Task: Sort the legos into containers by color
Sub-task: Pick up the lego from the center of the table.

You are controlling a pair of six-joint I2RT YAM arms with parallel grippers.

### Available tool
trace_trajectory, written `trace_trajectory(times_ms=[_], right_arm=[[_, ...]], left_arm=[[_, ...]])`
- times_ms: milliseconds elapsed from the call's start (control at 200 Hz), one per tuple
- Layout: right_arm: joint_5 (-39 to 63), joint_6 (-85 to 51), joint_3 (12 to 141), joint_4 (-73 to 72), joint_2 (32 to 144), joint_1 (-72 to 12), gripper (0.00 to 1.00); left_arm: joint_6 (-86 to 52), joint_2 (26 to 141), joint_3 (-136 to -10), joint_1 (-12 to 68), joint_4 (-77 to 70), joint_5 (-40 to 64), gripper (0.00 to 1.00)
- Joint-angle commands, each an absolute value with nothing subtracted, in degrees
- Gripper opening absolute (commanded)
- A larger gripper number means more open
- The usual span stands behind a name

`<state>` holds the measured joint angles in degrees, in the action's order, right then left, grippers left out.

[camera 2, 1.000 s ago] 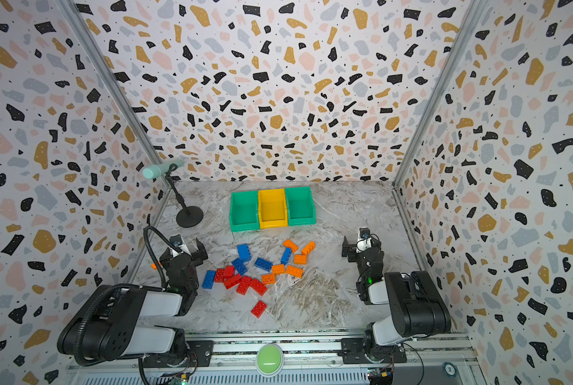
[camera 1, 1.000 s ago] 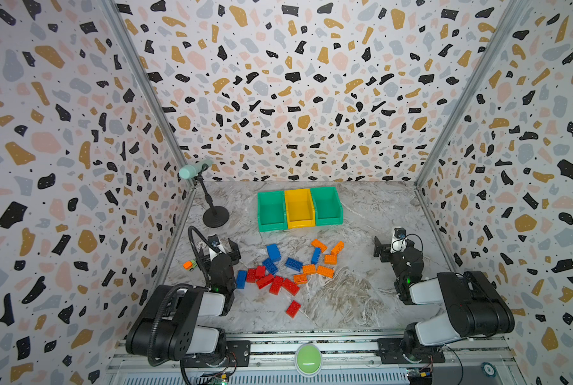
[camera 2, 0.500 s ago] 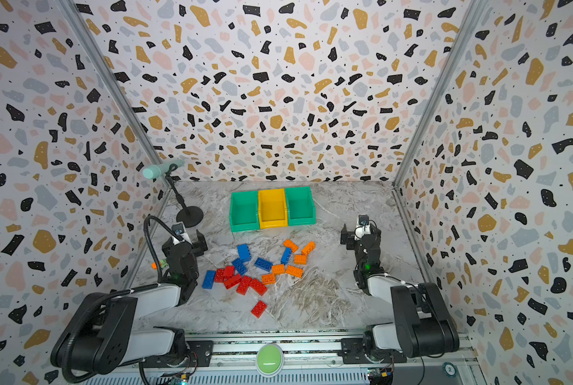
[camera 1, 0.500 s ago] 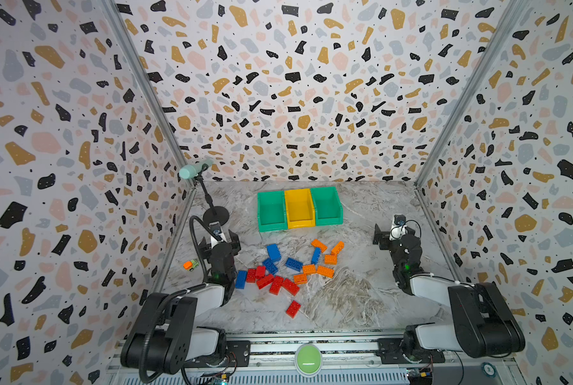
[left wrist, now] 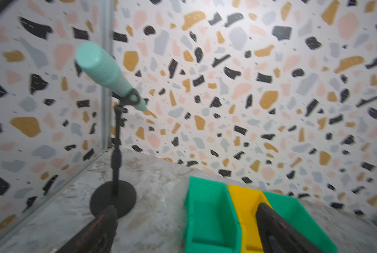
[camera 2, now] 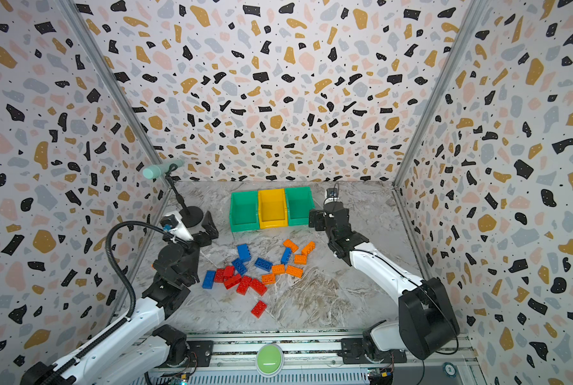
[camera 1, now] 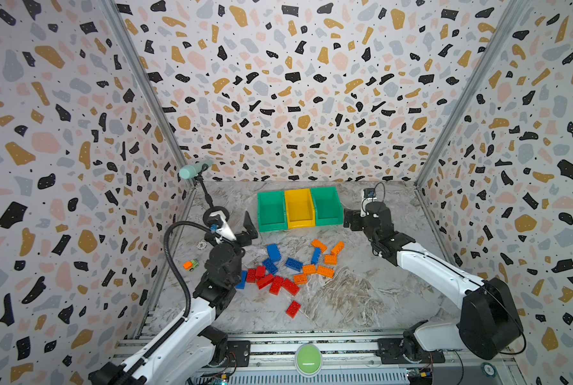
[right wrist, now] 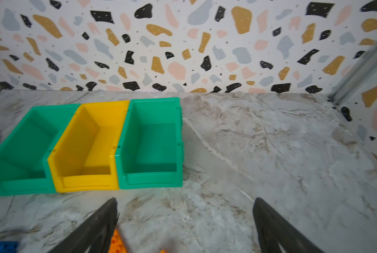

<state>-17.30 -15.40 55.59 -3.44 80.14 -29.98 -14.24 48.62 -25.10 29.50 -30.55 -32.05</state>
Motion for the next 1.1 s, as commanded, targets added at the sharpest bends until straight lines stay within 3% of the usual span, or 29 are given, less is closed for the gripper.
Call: trace_trajectory(times_ms=[0, 185, 365, 626, 1096], right_arm=[[-19.1, -19.3, 61.5, 13.4, 82.5, -33.4, 0.96], [-14.5, -26.5, 62.3, 17.5, 87.5, -33.9, 0.96], [-13.0, -31.2, 60.3, 16.5, 88.9, -33.9, 0.89], [-10.4, -33.5, 58.8, 14.8, 92.8, -33.8, 0.83], [-5.4, -37.3, 58.2, 10.0, 99.7, -31.5, 0.69]], left_arm=[[-14.6, 49.9, -24.8, 40.2, -25.7, -39.7, 1.0], [-13.6, 57.7, -25.8, 57.9, -27.8, -50.3, 1.0], [-12.6, 67.3, -30.7, 66.4, -26.4, -55.2, 1.0], [-12.9, 73.1, -33.1, 70.6, -28.0, -54.5, 1.0], [-12.4, 68.3, -30.1, 70.7, -27.3, -55.5, 1.0]])
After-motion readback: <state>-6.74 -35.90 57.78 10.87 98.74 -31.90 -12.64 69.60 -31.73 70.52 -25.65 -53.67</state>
